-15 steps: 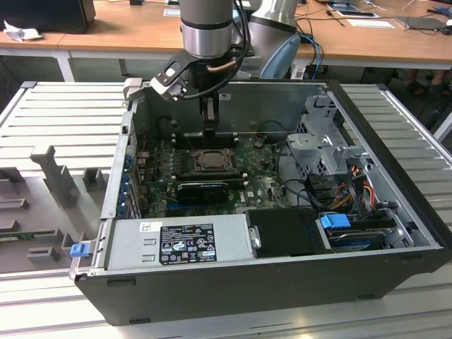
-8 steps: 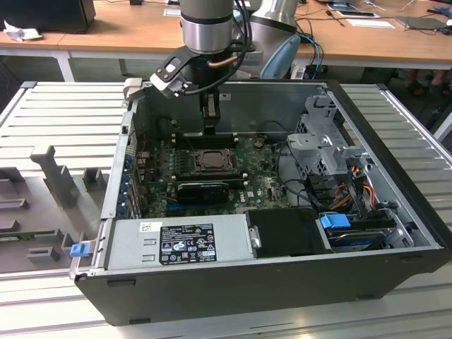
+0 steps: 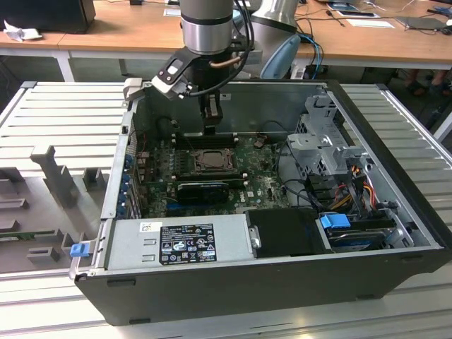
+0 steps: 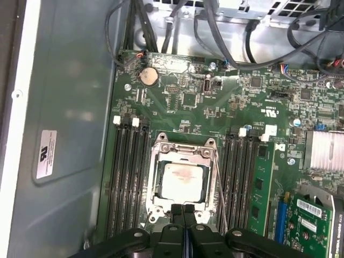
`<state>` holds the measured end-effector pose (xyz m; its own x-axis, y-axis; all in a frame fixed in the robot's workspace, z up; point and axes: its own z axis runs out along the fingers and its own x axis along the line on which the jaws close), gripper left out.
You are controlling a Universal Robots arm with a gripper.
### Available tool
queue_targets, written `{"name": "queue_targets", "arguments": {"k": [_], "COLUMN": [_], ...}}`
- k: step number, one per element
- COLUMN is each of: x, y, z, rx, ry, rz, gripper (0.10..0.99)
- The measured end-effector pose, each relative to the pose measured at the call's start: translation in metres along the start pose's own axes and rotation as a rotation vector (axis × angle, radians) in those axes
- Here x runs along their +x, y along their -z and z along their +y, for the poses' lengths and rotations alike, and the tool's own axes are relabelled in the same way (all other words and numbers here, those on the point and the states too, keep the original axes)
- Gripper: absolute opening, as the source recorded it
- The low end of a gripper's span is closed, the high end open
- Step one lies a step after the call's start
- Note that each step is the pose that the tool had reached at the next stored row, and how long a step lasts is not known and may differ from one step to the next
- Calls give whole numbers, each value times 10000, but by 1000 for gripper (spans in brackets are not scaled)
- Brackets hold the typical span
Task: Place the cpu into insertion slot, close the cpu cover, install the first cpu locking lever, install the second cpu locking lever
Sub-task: 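Install the first cpu locking lever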
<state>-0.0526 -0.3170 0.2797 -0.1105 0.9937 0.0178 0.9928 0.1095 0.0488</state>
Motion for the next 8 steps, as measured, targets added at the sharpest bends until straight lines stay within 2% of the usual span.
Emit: {"name": "queue_targets", "arguments": {"k": [8], "x": [0], "y": [0], "z": [0], "rx": [14], "ry": [756], "rz": [37], "gripper": [106]}}
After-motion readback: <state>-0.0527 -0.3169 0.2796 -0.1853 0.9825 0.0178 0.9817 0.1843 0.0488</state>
